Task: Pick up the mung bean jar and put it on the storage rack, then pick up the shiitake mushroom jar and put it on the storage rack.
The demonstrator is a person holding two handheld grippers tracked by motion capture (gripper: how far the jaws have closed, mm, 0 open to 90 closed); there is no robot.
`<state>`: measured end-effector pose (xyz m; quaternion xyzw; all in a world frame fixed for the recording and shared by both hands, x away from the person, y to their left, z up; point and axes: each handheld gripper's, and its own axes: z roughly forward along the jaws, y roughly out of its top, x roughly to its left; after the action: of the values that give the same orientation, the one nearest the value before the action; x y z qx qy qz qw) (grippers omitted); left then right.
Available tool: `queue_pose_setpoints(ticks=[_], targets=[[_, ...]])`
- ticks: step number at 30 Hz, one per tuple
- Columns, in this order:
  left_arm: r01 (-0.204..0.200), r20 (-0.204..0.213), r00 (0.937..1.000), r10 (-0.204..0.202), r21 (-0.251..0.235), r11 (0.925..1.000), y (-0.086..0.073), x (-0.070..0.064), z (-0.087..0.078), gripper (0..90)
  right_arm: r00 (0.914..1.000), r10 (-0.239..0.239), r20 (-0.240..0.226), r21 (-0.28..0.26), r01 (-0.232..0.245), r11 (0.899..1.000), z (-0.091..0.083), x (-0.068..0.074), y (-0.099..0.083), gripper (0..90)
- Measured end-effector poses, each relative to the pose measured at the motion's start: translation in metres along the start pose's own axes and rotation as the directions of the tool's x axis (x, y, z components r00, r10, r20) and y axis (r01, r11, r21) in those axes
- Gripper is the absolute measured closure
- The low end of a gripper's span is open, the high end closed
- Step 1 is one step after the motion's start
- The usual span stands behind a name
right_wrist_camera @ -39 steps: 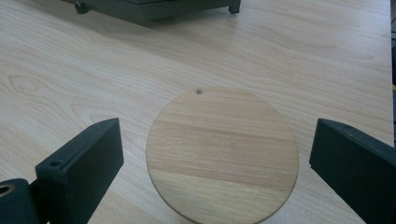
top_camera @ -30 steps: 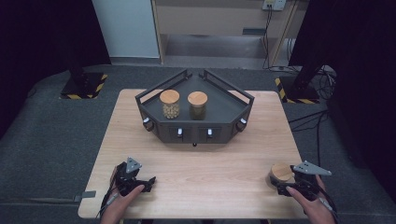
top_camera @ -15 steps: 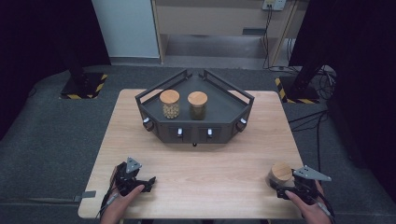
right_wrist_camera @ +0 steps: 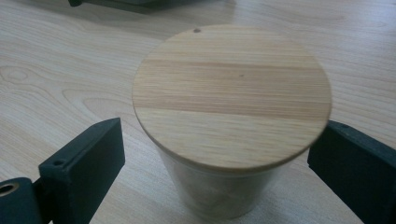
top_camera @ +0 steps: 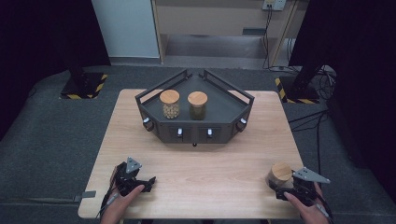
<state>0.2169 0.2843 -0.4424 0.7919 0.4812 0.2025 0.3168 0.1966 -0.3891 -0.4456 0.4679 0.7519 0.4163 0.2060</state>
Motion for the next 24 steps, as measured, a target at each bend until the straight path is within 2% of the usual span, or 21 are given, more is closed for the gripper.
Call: queue_pose_setpoints(ticks=[24], targets=[[0.000, 0.000, 1.0000, 0.000, 0.000, 1.0000, 0.000, 0.000, 0.000, 0.0, 0.9999, -0.014, 0.007, -0.026, 0.014, 1.000, 0.012, 0.006, -0.001, 8.9]])
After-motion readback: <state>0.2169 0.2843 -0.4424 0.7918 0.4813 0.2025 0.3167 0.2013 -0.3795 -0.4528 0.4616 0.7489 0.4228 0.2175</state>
